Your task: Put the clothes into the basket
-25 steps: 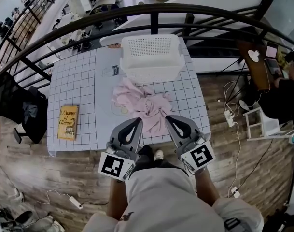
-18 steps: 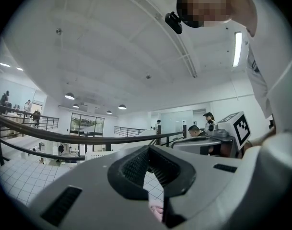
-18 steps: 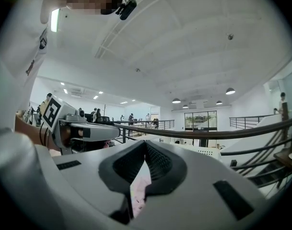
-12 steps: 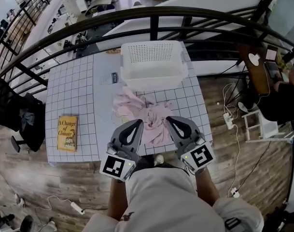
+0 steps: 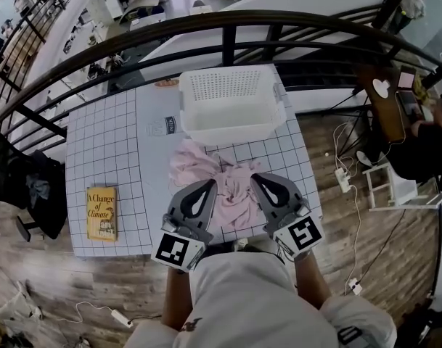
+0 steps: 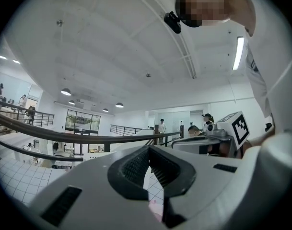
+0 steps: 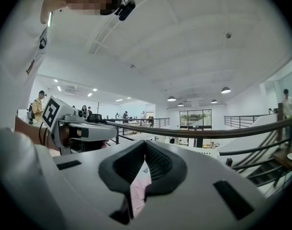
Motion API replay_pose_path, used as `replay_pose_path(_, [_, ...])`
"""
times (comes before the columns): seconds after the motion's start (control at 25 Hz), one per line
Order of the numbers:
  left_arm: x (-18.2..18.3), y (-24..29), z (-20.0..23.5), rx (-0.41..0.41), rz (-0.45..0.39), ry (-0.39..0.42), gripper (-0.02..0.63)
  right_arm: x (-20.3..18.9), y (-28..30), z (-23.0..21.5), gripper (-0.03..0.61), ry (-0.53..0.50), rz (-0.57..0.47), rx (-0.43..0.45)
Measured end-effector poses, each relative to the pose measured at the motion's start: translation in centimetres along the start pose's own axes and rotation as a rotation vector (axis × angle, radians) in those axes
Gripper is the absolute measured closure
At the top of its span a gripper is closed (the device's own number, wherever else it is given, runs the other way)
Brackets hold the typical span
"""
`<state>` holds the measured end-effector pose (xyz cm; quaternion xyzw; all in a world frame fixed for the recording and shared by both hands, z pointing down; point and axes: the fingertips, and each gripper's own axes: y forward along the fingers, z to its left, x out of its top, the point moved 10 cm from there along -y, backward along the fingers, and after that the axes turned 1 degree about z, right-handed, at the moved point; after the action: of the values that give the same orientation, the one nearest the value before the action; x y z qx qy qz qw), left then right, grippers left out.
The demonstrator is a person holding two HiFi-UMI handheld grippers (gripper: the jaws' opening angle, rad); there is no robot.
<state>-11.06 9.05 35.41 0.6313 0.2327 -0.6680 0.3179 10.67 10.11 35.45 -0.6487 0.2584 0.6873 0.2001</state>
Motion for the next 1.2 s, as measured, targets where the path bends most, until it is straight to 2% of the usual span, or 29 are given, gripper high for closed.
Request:
replay_pose_path(0.4, [0.0,2.2,3.7,-0.053,-0.007,0.0,0.612,0.0,3.1,-1.3,0.563,-0.004,0.017,-0.033])
replay_pose_path(0.68, [-0.7,3.2,4.7,-0.085,0.018,-0.02,0.612,-0.8,4.1,-1.8,0.562,-0.026,0.077,-0.041])
replay_pose_path(0.96, [-2.2,3.9,4.5,-0.074,0.067,-0.036,0.612,-2.2,4.6,-2.8,0.557,-0.059,0.219,0.033])
replay_pose_path(1.2, [-3.7,4.5,3.8,-0.052,0.109,-0.03,0.612,-5.3,5.7,-3.3,0.476,-0.161,0.335,0.157])
